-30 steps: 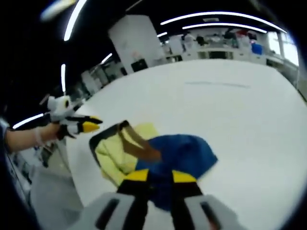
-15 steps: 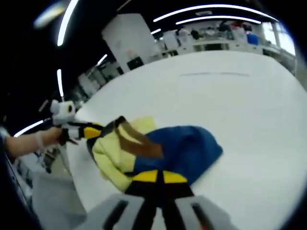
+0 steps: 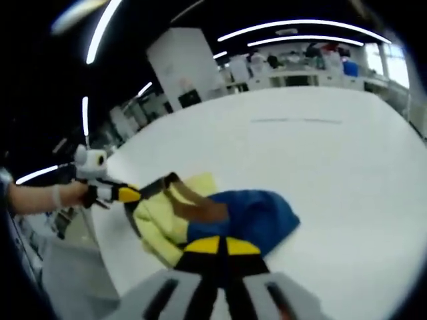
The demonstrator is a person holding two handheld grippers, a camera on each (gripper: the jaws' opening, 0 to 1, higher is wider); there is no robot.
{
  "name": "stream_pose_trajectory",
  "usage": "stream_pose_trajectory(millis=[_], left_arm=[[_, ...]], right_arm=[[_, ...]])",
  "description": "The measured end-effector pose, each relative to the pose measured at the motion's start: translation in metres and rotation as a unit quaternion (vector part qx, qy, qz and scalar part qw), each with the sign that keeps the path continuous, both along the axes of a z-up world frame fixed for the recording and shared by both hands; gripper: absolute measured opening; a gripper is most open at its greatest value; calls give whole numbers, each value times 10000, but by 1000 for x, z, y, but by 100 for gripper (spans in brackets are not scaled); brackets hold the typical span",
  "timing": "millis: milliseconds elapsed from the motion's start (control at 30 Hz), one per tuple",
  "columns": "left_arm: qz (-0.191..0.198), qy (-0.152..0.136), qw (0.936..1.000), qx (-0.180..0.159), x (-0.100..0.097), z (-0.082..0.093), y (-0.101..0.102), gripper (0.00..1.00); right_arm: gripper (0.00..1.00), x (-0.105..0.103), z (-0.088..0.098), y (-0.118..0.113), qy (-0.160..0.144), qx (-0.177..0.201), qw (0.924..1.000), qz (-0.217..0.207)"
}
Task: Fold the garment on the visible template until the final outline fits inside the template.
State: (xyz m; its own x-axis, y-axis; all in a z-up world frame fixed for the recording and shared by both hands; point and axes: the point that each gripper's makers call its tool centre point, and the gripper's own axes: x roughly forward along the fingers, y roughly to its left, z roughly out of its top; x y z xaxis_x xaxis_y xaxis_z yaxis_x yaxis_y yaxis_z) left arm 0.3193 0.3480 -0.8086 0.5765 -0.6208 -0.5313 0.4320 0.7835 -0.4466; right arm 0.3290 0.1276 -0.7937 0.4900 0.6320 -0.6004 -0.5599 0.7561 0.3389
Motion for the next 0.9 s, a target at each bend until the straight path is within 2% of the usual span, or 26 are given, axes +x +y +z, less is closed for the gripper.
stream_pose_trajectory(millis=[100,267,400,667,900], left_arm=[[30,-74,10000,50,-3,4,2,0],[-48,-203,9997,135,-2,6,1,0],[9,-353,9993,121,2,16,2,0],[109,-755,9971,37,10,56,6,0],[106,-1136,9935,-13,14,89,4,0]], right_arm=[[0,1,3,-1,-68,-13,10000,-25],[0,-1,12,0,-203,7,9998,10],[0,4,21,-3,-352,38,9994,-22],[0,15,57,-12,-795,188,9965,-155],[0,24,100,-20,-1154,542,9914,-309]])
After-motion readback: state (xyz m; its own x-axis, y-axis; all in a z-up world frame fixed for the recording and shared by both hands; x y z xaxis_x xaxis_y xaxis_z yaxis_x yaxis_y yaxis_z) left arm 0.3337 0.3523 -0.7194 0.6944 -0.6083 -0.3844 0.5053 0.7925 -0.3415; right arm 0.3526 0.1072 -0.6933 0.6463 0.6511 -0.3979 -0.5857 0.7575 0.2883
